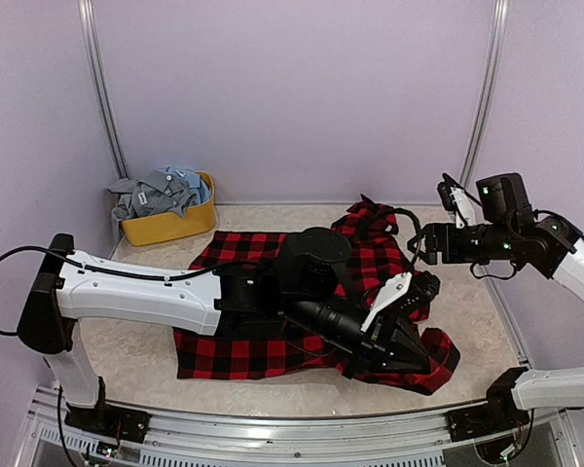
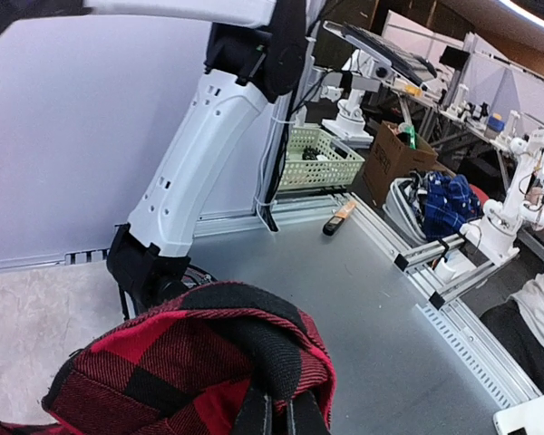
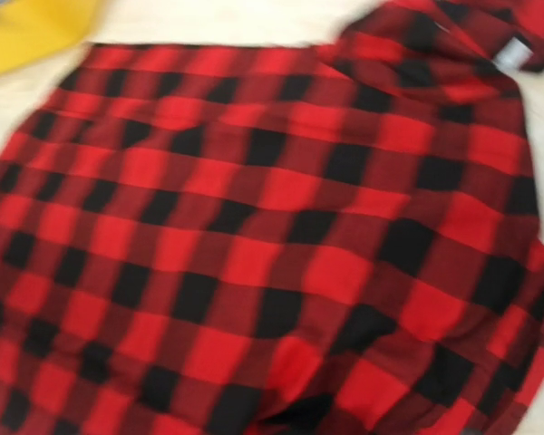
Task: Fold and stack the long sleeve shirts
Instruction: Smooth out the flattened shirt at the center of the board.
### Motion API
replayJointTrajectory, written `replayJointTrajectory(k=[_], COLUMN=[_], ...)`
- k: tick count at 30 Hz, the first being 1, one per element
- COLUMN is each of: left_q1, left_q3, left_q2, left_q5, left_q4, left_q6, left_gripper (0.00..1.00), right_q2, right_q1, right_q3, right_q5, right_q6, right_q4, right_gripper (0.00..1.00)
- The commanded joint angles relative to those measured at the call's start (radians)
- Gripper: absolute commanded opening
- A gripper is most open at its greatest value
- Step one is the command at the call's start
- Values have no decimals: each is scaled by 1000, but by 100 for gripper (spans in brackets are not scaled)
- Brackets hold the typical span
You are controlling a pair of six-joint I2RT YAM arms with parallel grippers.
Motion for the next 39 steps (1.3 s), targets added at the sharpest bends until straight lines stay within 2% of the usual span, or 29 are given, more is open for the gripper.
replayJointTrajectory(k=[1,6,13,22,31,39], left_q1=[-48,-62,-78,-91,-90,-84], left_q3=[93,67,14,-8,-23,21], left_q2=[55,44,-54,-83,-76,-14], left_q5=[-30,-14,14,53,99,154], left_q4=[-151,-211,-294,-342,-314,-298], left_q6=[123,159,215,237,242,242], left_gripper=[0,0,0,0,0,0], right_q2=[46,115,273,581,715,777], right_q1=[-42,-56,-117,-164,-264,-287], right_q3=[-28,-102,-205,-222,-156,-61], right_q5=[10,0,-37,-119,-94,-25], right_q6=[-6,3,29,27,-38,-122], right_q4=[-2,53,188,362,335,248], right_gripper=[83,83,81,75,76,76])
